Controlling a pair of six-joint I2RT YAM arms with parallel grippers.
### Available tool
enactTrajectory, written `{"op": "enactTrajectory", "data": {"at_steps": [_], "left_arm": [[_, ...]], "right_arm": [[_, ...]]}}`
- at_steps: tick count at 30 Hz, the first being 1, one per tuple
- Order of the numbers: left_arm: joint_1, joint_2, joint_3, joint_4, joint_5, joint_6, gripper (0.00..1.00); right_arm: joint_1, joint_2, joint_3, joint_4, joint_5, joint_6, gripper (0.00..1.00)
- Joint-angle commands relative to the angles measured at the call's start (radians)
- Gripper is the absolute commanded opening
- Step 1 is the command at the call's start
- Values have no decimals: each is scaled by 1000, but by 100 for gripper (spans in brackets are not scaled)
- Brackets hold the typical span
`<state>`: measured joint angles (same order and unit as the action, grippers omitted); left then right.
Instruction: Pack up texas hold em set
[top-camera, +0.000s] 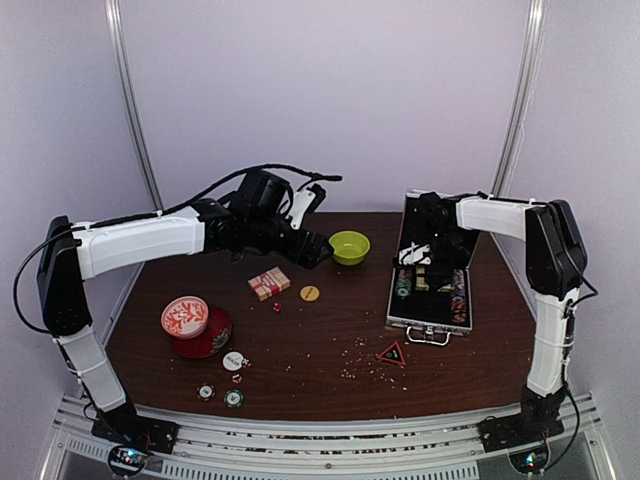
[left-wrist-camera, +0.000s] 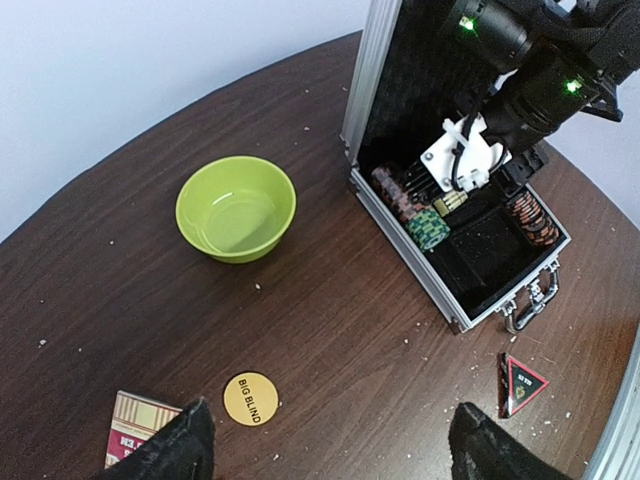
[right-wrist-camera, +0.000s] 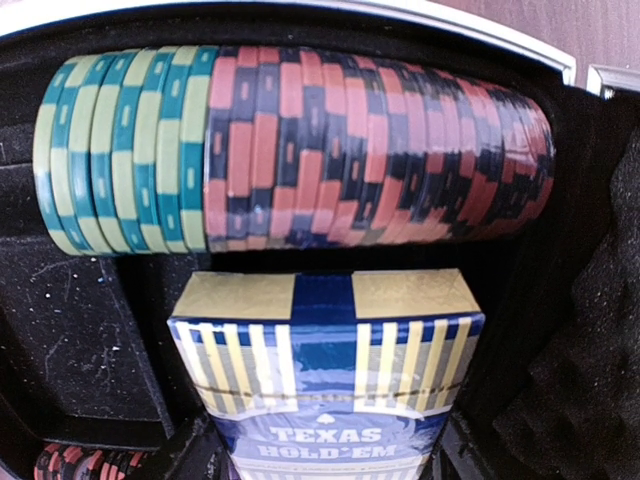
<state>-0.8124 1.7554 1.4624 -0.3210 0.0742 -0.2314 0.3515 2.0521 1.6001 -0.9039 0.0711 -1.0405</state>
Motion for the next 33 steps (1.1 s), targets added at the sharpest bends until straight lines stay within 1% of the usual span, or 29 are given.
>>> {"op": "enactTrajectory", "data": {"at_steps": [1,6,10,17,19,21,23,28,31,33], "left_arm": [[4,15,27,-6,16,-6,82],[4,16,27,-7,19,-7,83],[4,15,29,-7,25,-8,82],[4,12,30,-8,30,-8,82],[4,12,30,-8,31,-9,82],[4,12,30,-8,32,-9,82],[4,12,30,-9,32,-10,82],[4,10,30,-9,33,-9,82],[4,11,30,-9,30,-8,82],[4,10,30,-8,30,-9,82]], "right_arm": [[-13,53,41,88,22,59,66],[-31,74,99,60,-2,119,63],[-39,80,115,35,-13,135,64],[-39,64,75,16,-29,127,70],[-39,65,77,1,-32,127,73],[-39,63,80,-9,-27,125,77],[-39,52,81,-11,-25,126,79],[-37,-14,86,8,-64,175,83],[-37,-67,73,31,-93,221,89],[-37,-100,39,80,-80,240,88]]}}
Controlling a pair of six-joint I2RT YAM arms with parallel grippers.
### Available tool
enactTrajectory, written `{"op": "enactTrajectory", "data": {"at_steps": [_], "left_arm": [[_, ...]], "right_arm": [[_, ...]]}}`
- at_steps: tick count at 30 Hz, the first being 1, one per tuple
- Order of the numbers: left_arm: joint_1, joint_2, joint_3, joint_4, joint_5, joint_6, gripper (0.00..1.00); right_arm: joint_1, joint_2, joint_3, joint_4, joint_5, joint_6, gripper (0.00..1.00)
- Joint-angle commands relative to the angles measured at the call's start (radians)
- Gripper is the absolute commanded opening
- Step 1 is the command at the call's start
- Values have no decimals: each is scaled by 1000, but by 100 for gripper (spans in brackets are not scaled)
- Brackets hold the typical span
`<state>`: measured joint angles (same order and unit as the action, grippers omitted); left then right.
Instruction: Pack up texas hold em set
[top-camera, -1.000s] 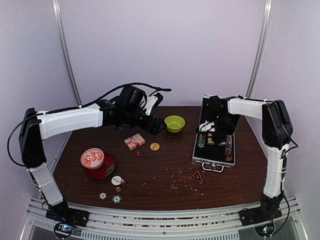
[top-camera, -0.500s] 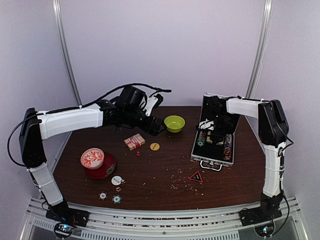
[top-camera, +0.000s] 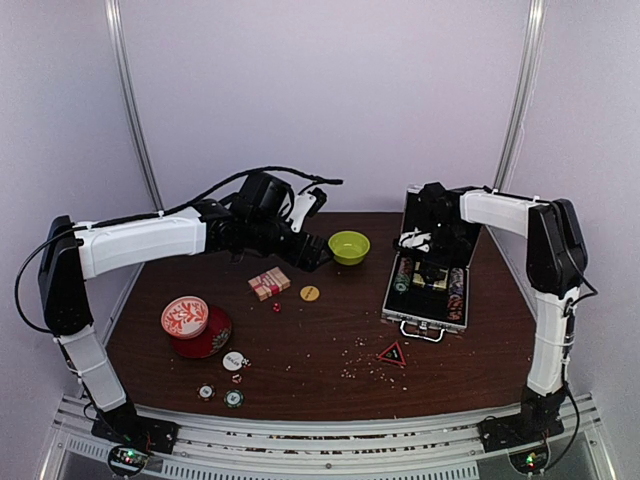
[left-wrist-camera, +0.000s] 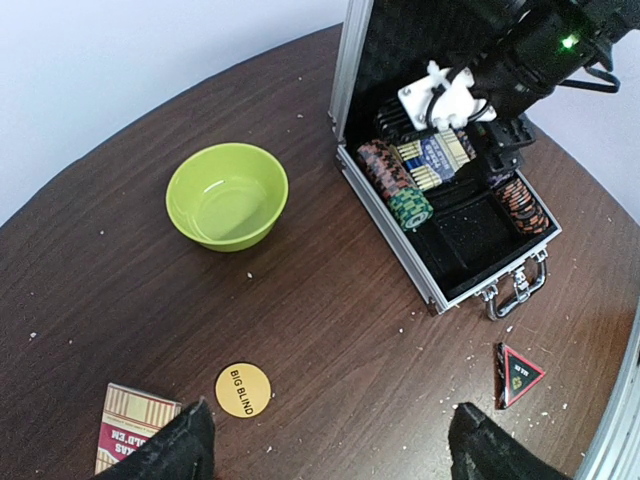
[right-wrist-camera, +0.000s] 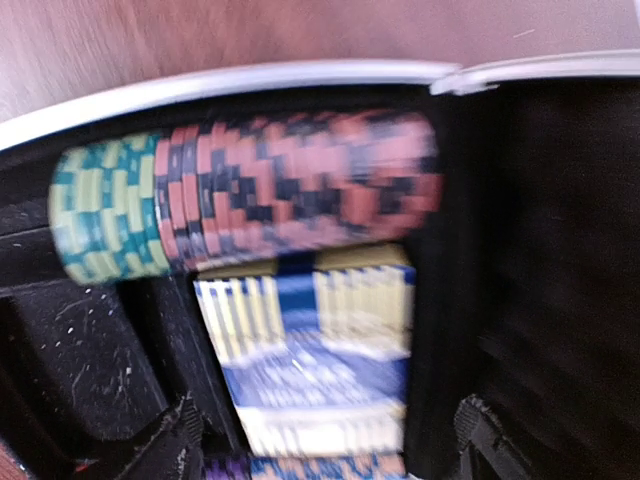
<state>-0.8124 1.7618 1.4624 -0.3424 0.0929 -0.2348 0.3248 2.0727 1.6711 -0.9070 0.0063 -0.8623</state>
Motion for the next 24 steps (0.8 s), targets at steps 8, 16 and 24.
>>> {"op": "enactTrajectory", "data": {"at_steps": [8,16,24], "left_arm": [[2,6,30,13,23,-11,82],[2,10,30,14,24,-12,82],[2,6,30,13,22,-9,82]], "right_arm": [[-9,-119,-103,209,117,66,53],[-3,-83,-139,330,202,80,15],[0,-27,-165,330,201,62,13]]}}
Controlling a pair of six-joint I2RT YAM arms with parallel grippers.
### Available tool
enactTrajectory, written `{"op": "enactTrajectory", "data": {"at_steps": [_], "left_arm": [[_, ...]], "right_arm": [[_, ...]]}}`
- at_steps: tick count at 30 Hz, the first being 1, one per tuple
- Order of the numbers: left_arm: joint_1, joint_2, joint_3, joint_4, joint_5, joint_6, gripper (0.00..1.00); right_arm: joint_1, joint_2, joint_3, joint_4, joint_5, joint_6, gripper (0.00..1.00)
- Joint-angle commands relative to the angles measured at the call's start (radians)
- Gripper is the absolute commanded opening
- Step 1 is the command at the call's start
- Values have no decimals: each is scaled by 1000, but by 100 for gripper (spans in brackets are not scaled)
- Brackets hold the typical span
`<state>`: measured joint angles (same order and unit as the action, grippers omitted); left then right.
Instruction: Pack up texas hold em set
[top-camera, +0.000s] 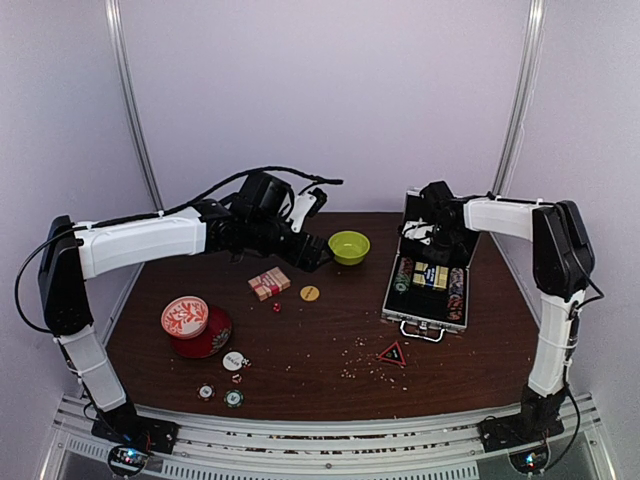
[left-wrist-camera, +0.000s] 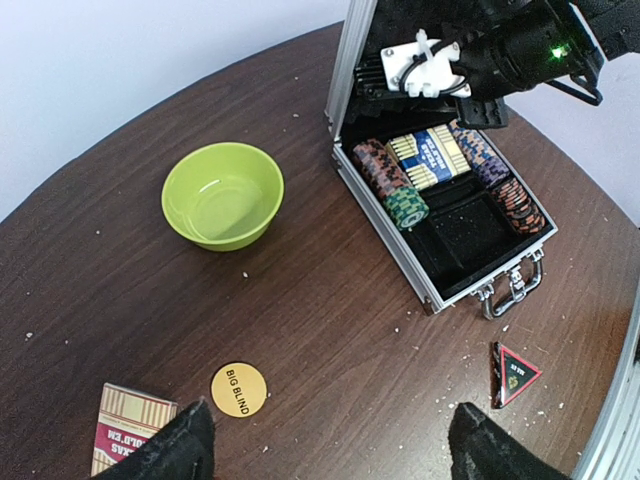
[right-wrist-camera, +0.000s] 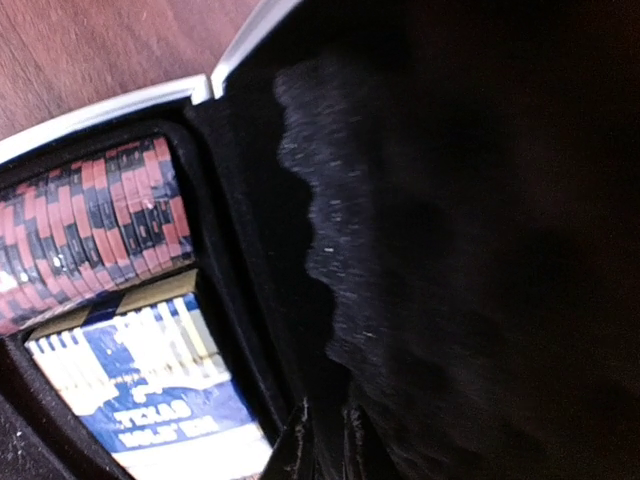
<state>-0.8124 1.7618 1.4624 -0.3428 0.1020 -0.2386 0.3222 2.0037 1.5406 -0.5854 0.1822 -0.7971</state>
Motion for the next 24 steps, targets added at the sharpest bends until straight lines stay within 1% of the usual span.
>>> {"op": "enactTrajectory", "data": {"at_steps": [1,7,13,19,24], "left_arm": [[2,6,30,14,13,-5,82],[2,5,30,14,12,-5,82],[2,8,32,13,14,-4,82],[2,10,32,11,13,-4,82],[2,10,32,11,6,-4,82]], "right_arm": [[4,46,-41,2,20,-9,13],[8,64,-65,-63,-32,-28,14],[14,77,-73,-96,-42,-34,15],[15,58,-76,-24,23,31,16],[22,-21,-77,2,16,92,19]]}}
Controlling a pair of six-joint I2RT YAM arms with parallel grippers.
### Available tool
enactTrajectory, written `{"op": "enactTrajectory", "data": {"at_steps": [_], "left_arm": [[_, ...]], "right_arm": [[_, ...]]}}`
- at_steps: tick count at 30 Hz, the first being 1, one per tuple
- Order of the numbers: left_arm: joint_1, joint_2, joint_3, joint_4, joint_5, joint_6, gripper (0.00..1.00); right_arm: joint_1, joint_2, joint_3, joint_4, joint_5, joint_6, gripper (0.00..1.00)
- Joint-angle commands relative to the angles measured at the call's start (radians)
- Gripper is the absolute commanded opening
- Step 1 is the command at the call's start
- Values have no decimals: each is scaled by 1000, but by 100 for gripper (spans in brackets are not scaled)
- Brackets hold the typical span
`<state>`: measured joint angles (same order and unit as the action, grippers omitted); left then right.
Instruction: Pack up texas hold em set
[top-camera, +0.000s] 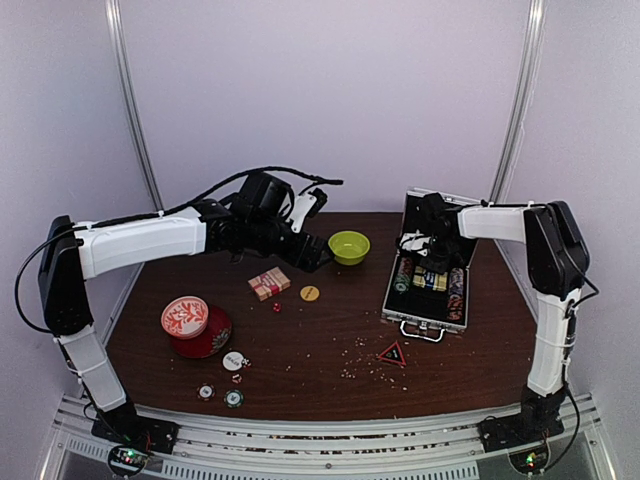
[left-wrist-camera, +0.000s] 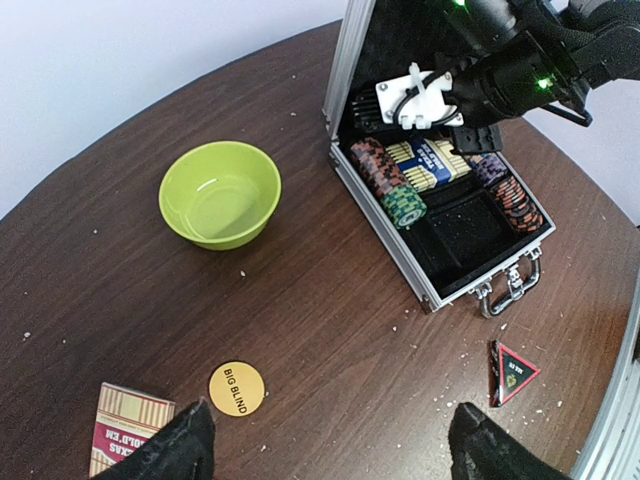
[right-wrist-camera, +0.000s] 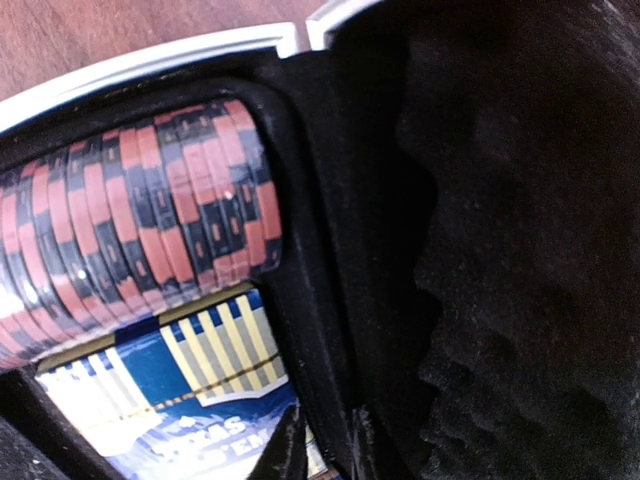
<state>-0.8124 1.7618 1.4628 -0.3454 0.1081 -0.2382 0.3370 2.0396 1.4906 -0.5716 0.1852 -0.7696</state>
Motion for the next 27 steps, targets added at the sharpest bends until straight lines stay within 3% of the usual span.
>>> {"op": "enactTrajectory", "data": {"at_steps": [1,10,16,22,27], "left_arm": [[2,10,31,13,-1,-5,82],[2,27,53,-25,-70,16,84],[8,46,60,-49,-213,89,92],[48,171,160,-194,-350,160,98],[72,286,266,-359,-389,203,98]], "right_arm": [[13,-78,-36,-14,2,68,20],[103,-259,-171,-37,-126,106,31],[127,-342,-215,-68,-277,144,35],[140,-520,-366,-48,-492,153,56],[136,-684,-515,7,-635,158,67]]}}
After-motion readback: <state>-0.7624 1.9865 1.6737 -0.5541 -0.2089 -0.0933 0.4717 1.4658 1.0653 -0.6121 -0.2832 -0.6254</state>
